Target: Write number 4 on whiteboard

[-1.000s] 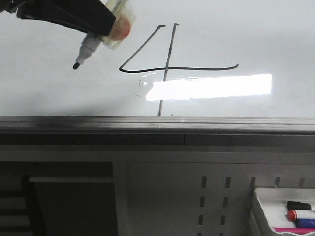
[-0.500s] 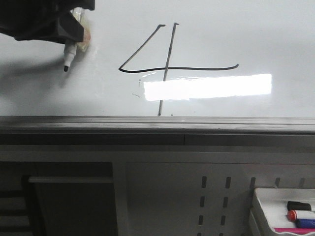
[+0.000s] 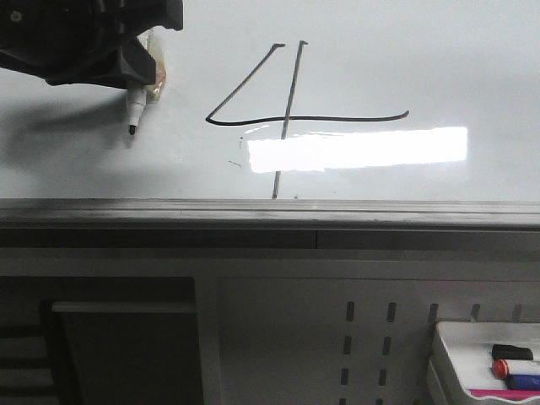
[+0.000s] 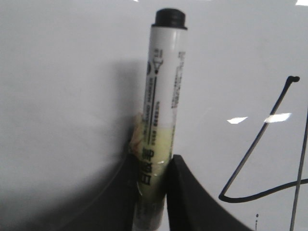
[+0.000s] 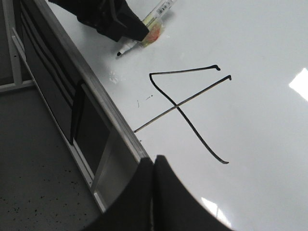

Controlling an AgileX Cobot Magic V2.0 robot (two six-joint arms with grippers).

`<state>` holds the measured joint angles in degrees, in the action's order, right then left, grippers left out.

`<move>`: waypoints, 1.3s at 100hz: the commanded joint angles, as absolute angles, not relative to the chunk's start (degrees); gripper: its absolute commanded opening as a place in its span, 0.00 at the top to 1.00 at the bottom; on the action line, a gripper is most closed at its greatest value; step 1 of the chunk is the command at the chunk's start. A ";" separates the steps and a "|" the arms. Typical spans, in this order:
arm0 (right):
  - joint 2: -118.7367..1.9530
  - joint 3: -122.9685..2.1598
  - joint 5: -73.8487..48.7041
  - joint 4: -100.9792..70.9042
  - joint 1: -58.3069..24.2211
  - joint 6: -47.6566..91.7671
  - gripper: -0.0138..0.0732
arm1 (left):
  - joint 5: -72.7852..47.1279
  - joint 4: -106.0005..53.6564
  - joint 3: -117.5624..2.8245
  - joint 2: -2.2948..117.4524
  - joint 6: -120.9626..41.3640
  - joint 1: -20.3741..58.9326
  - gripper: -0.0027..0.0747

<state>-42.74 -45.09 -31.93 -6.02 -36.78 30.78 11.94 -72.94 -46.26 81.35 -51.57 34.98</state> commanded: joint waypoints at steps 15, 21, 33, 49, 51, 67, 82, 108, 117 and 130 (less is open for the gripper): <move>-42.41 -46.32 -28.67 -6.96 -36.47 30.67 0.92 | 14.35 -75.44 -47.21 82.91 -51.14 34.63 0.70; -42.41 -46.32 -28.78 -7.19 -36.47 30.67 0.92 | 14.35 -75.44 -47.21 83.04 -51.14 34.63 0.66; -42.41 -46.32 -28.78 -7.30 -36.47 30.67 0.92 | 14.35 -75.44 -47.21 83.51 -51.14 34.63 0.66; -42.41 -46.32 -28.78 -7.30 -36.47 30.67 0.92 | 14.35 -75.44 -47.21 83.51 -51.14 34.63 0.62; -42.41 -46.32 -28.78 -7.30 -36.47 30.67 0.92 | 14.35 -75.44 -47.21 83.51 -51.14 34.63 0.61; -42.41 -46.32 -28.78 -7.30 -36.47 30.67 0.92 | 14.35 -75.44 -47.21 83.51 -51.14 34.63 0.31; -42.41 -46.32 -28.78 -7.30 -36.47 30.67 0.92 | 14.45 -75.44 -47.46 82.32 -51.14 34.63 0.27; -42.18 -46.32 -27.26 -7.30 -36.47 30.67 0.92 | 14.09 -75.44 -47.71 70.97 -51.29 35.32 0.28; -41.34 -46.32 -25.59 -7.30 -36.47 30.67 0.92 | 14.09 -74.40 -47.71 65.64 -53.48 35.85 0.33; -38.53 -46.32 -25.98 -7.30 -36.47 30.67 0.92 | 12.36 -74.24 -47.03 57.47 -60.56 35.85 0.63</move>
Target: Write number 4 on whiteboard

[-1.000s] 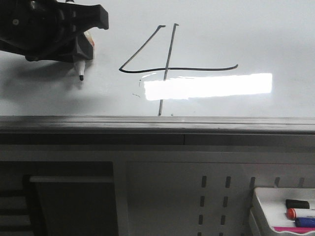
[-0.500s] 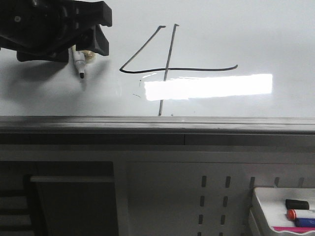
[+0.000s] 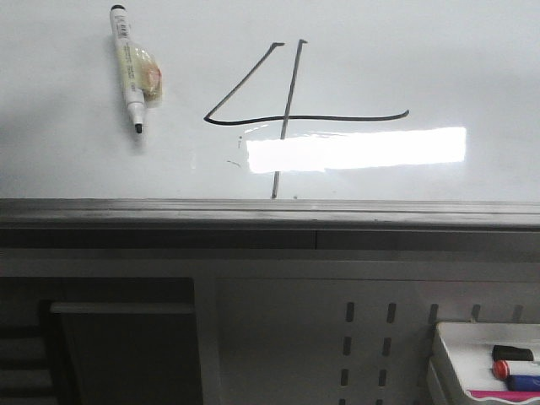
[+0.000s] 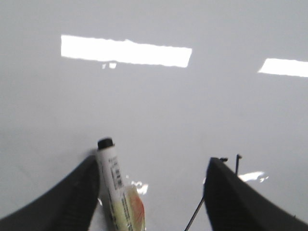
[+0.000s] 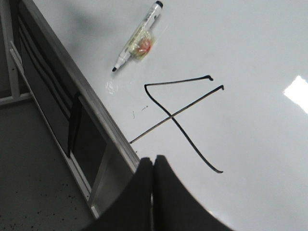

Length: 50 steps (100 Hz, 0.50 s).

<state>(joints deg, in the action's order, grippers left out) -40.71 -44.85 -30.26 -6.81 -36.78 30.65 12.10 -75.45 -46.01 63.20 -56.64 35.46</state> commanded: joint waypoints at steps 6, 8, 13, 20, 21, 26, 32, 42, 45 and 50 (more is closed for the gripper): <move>-36.20 -45.38 -26.24 -7.30 -36.47 29.10 0.92 | 11.43 -74.24 -45.82 53.75 -63.49 35.85 0.83; -35.20 -44.90 -26.11 -7.30 -36.47 28.29 0.92 | 10.81 -74.24 -45.04 51.80 -64.64 35.85 0.89; -32.47 -43.16 -25.58 -7.30 -36.21 25.52 0.91 | 9.51 -74.24 -43.44 48.90 -67.29 35.85 0.99; -27.79 -39.63 -24.67 -7.30 -35.69 23.51 0.91 | 7.19 -74.24 -39.80 43.48 -70.66 35.85 0.99; -27.28 -39.22 -24.52 -7.30 -35.50 23.50 0.92 | 6.67 -74.24 -39.05 42.97 -70.90 35.85 0.99; -23.51 -36.12 -24.08 -7.30 -35.06 23.36 0.92 | 4.75 -74.24 -36.30 39.59 -70.91 35.85 0.99; -18.67 -32.02 -23.80 -7.30 -34.68 23.36 0.92 | 3.01 -74.24 -33.08 35.79 -70.91 35.85 0.99; -11.73 -26.68 -22.98 -7.30 -34.56 23.36 0.92 | 1.17 -74.35 -27.41 31.27 -70.91 35.85 0.99; -9.94 -25.66 -22.86 -7.30 -34.56 23.36 0.92 | 0.81 -74.35 -26.05 30.04 -70.91 35.85 0.99; -6.77 -24.06 -23.12 -7.30 -34.56 23.36 0.92 | 0.44 -74.35 -23.90 28.62 -70.91 35.85 0.99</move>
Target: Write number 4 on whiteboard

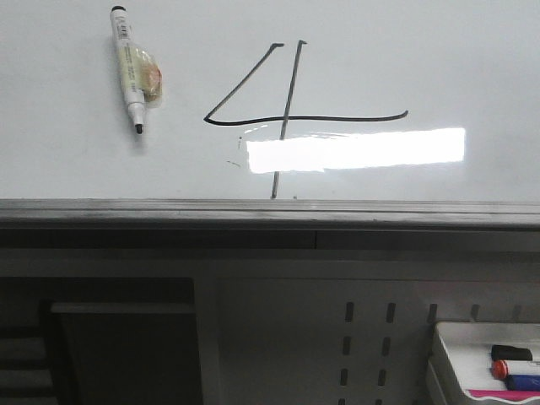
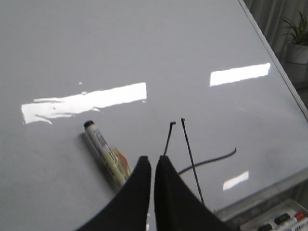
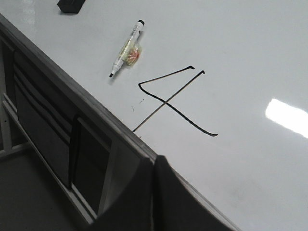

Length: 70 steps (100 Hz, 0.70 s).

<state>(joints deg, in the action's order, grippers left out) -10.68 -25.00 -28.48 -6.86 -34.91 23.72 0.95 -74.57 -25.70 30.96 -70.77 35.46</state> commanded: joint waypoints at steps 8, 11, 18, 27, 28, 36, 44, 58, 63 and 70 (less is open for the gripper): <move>-3.44 -22.63 -23.62 -7.30 -34.56 23.36 0.92 | 0.31 -75.05 -21.36 27.35 -70.91 35.85 0.99; -2.59 -22.25 -23.76 -7.30 -34.56 23.36 0.92 | 0.00 -76.11 -20.48 26.98 -70.91 35.85 0.99; -1.07 -21.69 -23.90 -7.30 -34.56 23.36 0.92 | 0.31 -77.81 -19.40 26.98 -70.91 35.85 0.99; -0.62 -21.46 -24.00 -7.30 -34.56 23.36 0.92 | 0.31 -78.42 -18.38 27.12 -70.91 35.85 0.99; -0.62 -21.46 -24.00 -7.30 -34.56 23.36 0.92 | 0.31 -78.42 -18.41 27.12 -70.91 35.85 0.99; -0.62 -21.46 -24.00 -7.30 -34.56 23.36 0.92 | 0.31 -78.42 -17.72 27.12 -70.91 35.85 0.99; -0.62 -21.46 -24.00 -7.30 -34.56 23.36 0.92 | 0.31 -78.42 -16.94 27.12 -70.91 35.85 0.99; -0.62 -21.46 -24.00 -7.30 -34.56 23.36 0.92 | 0.31 -78.42 -15.99 27.12 -70.91 35.85 0.99; -0.62 -21.46 -24.00 -7.30 -34.56 23.36 0.92 | 0.41 -78.42 -15.68 27.12 -70.91 35.85 0.99; -0.62 -21.46 -24.00 -7.30 -34.56 23.36 0.92 | 0.41 -78.42 -14.29 26.76 -70.91 35.85 0.99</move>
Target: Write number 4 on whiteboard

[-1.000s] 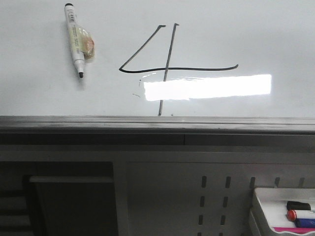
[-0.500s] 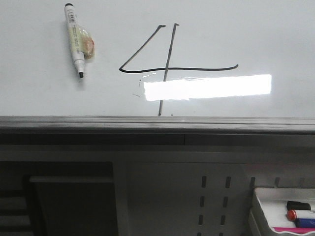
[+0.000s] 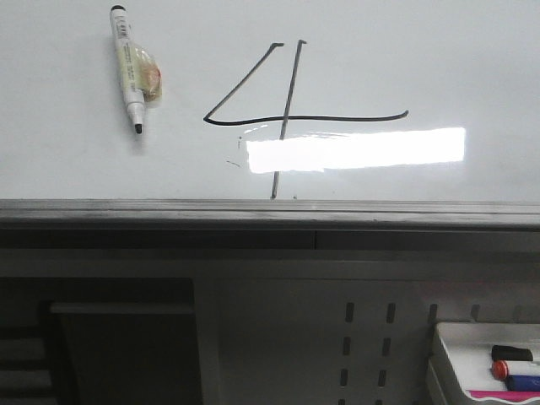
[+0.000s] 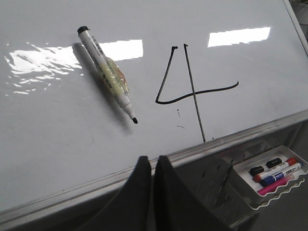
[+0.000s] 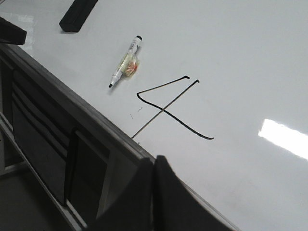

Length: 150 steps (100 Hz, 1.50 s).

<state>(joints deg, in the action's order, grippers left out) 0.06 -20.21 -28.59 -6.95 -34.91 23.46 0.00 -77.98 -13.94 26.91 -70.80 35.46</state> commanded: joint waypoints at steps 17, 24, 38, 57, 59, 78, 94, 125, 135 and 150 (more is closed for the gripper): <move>-0.62 -21.46 -24.00 -7.30 -34.56 23.36 0.92 | 4.93 -72.78 -9.22 21.41 -69.51 35.50 0.99; -0.62 -21.46 -24.00 -7.30 -34.56 23.36 0.92 | 7.16 -66.43 -6.49 16.31 -62.22 33.67 0.99; -0.62 -21.46 -24.00 -7.30 -34.56 23.36 0.92 | 5.97 -37.81 -1.48 4.35 -36.71 26.17 0.99; -0.62 -21.46 -24.05 -7.30 -34.56 23.36 0.92 | -5.65 -7.37 1.96 -0.84 -5.59 13.81 0.99; -0.62 -21.46 -24.14 -7.30 -34.56 23.36 0.92 | -6.58 -6.08 2.12 -0.84 -4.29 12.61 0.99; -0.62 -21.46 -24.15 -7.30 -34.56 23.36 0.92 | -14.54 -4.58 2.12 -1.78 -3.66 4.73 0.99; -0.62 -21.46 -24.15 -7.30 -34.56 23.36 0.92 | -16.42 -3.19 2.12 -1.78 -3.66 3.79 0.99; -0.62 -21.46 -24.15 -7.30 -34.56 23.36 0.92 | -16.32 -3.19 2.12 -1.78 -3.66 3.79 0.99; -0.62 -21.46 -24.15 -7.30 -34.56 23.36 0.92 | -16.32 -3.19 2.12 -1.78 -3.66 3.79 0.99; -0.62 -21.46 -24.15 -7.30 -34.56 23.36 0.92 | -16.32 -3.19 2.12 -1.78 -3.66 3.79 0.99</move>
